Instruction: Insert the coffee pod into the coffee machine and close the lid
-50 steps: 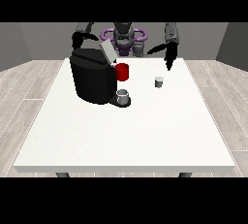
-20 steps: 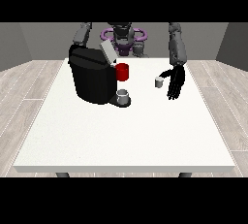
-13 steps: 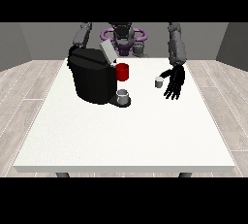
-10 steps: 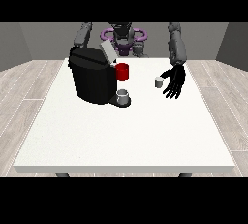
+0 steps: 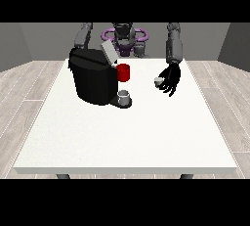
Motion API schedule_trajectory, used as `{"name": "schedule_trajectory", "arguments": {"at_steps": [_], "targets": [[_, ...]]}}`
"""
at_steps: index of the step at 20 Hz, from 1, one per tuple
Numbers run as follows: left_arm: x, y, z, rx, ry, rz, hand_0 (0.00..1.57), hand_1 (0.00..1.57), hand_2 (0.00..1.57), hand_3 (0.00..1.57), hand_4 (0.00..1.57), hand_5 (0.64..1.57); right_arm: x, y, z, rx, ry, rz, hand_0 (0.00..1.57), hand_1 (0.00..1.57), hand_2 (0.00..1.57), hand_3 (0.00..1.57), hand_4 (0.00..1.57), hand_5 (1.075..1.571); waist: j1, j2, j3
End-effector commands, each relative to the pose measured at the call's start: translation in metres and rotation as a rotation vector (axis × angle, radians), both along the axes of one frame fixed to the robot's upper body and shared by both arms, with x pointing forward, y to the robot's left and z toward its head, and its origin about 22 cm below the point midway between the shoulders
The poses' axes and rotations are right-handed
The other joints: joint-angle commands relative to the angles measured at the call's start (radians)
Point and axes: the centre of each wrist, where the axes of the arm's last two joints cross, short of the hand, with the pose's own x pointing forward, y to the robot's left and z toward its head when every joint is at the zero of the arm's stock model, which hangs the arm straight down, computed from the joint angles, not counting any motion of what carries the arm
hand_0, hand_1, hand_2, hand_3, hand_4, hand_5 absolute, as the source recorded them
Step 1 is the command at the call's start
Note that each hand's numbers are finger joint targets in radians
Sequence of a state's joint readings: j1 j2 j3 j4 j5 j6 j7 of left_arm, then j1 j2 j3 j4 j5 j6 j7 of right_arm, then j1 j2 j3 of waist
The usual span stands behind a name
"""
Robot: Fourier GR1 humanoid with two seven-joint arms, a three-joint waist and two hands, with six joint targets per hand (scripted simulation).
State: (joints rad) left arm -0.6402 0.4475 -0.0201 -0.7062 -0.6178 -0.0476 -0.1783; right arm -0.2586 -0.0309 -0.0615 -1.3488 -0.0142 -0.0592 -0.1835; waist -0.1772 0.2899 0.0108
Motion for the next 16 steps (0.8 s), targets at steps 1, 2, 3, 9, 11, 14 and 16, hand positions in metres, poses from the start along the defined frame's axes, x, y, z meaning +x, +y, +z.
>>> {"name": "schedule_trajectory", "arguments": {"at_steps": [1, 2, 3, 9, 11, 14, 16], "targets": [[-0.012, -0.027, -0.041, -0.021, 0.096, -0.064, 1.29, 1.29, 1.28, 1.11, 0.07, 1.571, -0.001, -0.004, 0.003, -0.017, 0.059, 0.007, 0.00, 0.00, 0.00, 0.00, 0.34, 1.571, -0.004, -0.047, -0.0113], [0.005, 0.001, -0.003, -0.049, -0.002, -0.030, 1.32, 1.32, 1.32, 1.15, 0.06, 1.571, -0.003, 0.004, -0.003, -0.011, -0.060, 0.027, 0.00, 0.00, 0.00, 0.00, 0.32, 1.571, -0.033, 0.062, -0.0113], [0.007, -0.029, -0.013, -0.034, 0.008, -0.037, 1.33, 1.33, 1.33, 1.18, 0.07, 1.571, 0.000, 0.005, -0.009, -0.003, -0.014, 0.029, 0.00, 0.00, 0.00, 0.00, 0.29, 1.571, -0.014, 0.031, -0.0109], [-0.004, -0.029, -0.031, 0.002, -0.007, -0.092, 1.33, 1.33, 1.39, 1.31, 0.62, 1.571, -0.002, -0.011, -0.014, 0.041, 0.034, -0.032, 0.00, 0.00, 0.00, 0.00, 0.40, 1.571, 0.008, -0.039, -0.0110], [-0.004, -0.033, -0.035, -0.063, -0.031, -0.109, 1.53, 1.53, 1.51, 1.41, 0.71, 1.571, -0.006, -0.005, -0.018, 0.003, 0.047, -0.044, 0.00, 0.00, 0.00, 0.00, 0.42, 1.571, 0.016, -0.042, -0.0113], [0.001, -0.035, -0.027, -0.060, -0.019, -0.126, 1.37, 1.37, 1.42, 1.37, 0.68, 1.571, -0.019, -0.010, -0.042, 0.015, 0.076, -0.042, 0.00, 0.00, 0.00, 0.00, 0.40, 1.571, 0.018, -0.088, -0.0109], [0.001, -0.025, -0.025, -0.095, -0.025, -0.126, 1.21, 1.21, 1.32, 1.33, 0.68, 1.571, -0.019, -0.006, -0.043, 0.043, 0.083, -0.036, 0.00, 0.00, 0.00, 0.00, 0.39, 1.571, 0.023, -0.089, -0.0110]]}}
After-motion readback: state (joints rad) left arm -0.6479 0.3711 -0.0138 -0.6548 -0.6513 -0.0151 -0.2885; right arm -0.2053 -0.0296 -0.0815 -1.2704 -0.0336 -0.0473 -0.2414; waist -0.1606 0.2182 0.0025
